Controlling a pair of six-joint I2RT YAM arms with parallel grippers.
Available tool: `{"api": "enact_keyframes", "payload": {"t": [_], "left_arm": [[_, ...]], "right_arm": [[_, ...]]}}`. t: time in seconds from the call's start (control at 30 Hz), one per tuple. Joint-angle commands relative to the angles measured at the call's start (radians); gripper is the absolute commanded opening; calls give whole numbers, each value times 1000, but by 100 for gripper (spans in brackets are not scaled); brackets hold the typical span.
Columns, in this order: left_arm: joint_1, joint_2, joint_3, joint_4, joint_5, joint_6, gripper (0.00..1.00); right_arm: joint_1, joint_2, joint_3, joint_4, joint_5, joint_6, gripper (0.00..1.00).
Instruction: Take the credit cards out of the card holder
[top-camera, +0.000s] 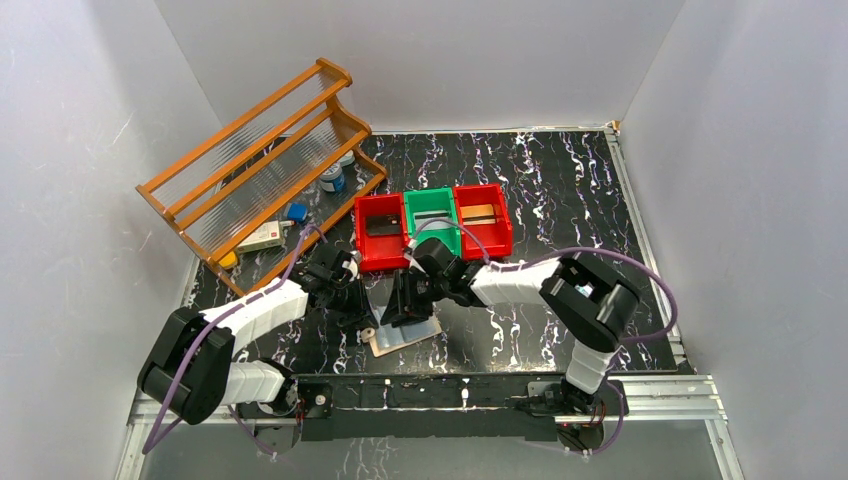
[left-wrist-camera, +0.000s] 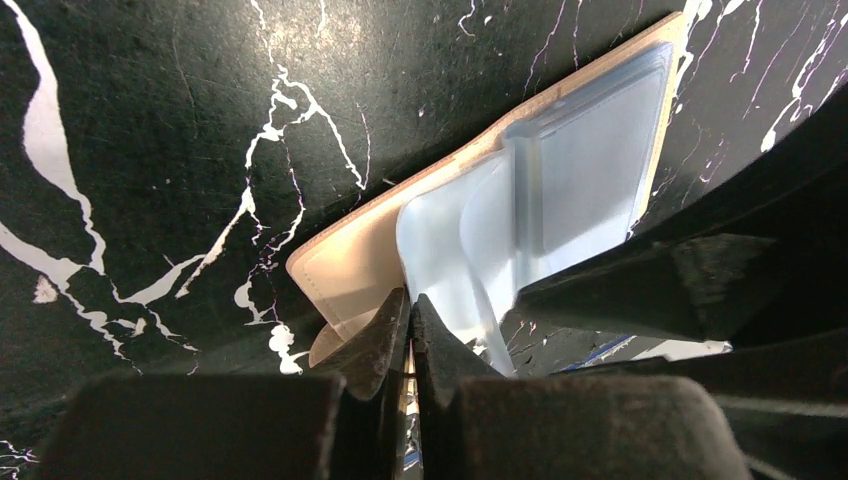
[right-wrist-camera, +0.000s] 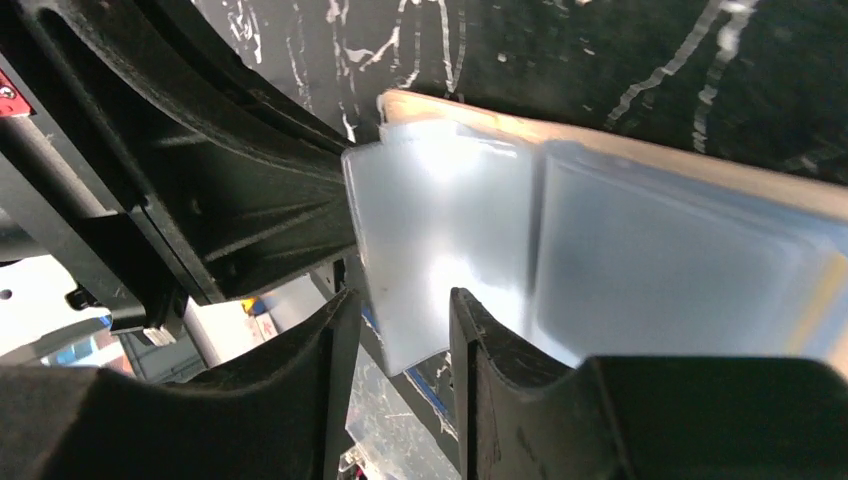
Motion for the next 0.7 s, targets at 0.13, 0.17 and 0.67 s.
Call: {"api": "enact_keyframes", "payload": {"t": [0.13, 0.17, 0.67], "left_arm": [[-7, -20, -12, -3, 15, -5, 0], [-7, -20, -12, -3, 14, -5, 0], [-7, -22, -13, -3, 14, 6, 0]], "right_arm": [[34, 58, 62, 153, -154, 8, 59], [34, 49, 58, 159, -154, 7, 60], [-6, -203, 19, -324, 384, -51, 72]]}}
